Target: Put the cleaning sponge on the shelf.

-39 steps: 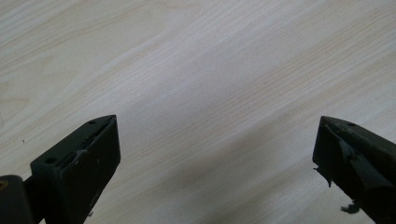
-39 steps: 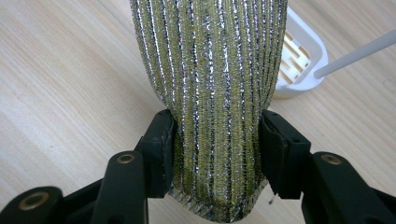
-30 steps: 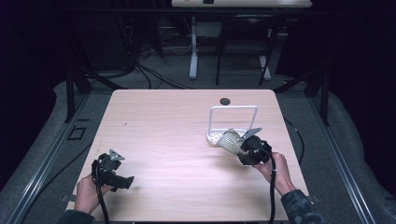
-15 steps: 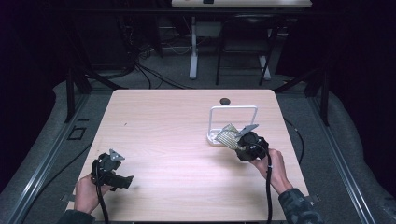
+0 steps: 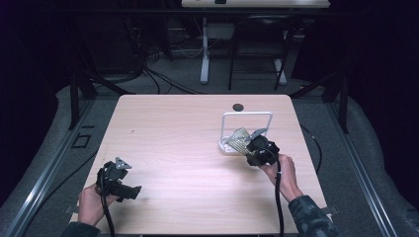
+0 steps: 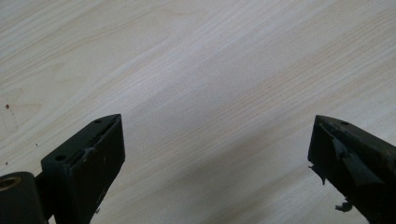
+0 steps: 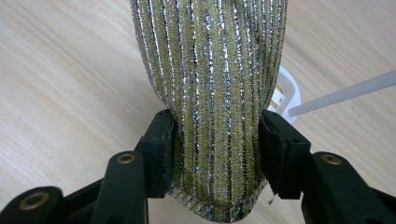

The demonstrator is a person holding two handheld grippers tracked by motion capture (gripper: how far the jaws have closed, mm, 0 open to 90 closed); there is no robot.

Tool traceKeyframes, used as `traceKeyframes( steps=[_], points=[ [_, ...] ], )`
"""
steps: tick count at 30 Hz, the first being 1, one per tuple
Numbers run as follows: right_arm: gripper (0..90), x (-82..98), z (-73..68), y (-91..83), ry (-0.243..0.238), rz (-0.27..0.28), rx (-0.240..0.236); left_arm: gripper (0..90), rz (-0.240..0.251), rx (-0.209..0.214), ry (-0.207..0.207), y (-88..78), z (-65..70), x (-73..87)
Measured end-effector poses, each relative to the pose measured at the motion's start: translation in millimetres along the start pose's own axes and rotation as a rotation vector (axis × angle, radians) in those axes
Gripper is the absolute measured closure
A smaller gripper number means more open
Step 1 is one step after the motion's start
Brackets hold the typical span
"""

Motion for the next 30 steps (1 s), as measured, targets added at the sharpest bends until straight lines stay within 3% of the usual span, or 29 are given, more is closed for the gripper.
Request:
traceKeyframes(
  steps=[8, 20, 30],
  points=[
    [50.0, -5.8, 4.0, 9.5, 0.016, -0.01, 0.042, 2.6, 0.005, 0.002, 0.002, -0.6, -1.0, 0.4],
    [49.1, -13.3, 5.6, 27.0, 0.014, -0.034, 0.068, 1.9, 0.011, 0.01, 0.007, -1.0, -0.6, 0.3],
    [47.6, -17.9, 6.9, 38.4, 0.04, -0.049, 0.072, 1.8, 0.011, 0.011, 0.008, -1.0, -0.6, 0.4]
  ],
)
Point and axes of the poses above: each handheld gripper's, and its own axes: y roughly forward along the jaws, x roughly out of its underside, z roughly to its right, the point moved 2 cm from there along y, roughly forward along the jaws, and after that the axes turned 1 degree about -y, right-handed, at the moved point
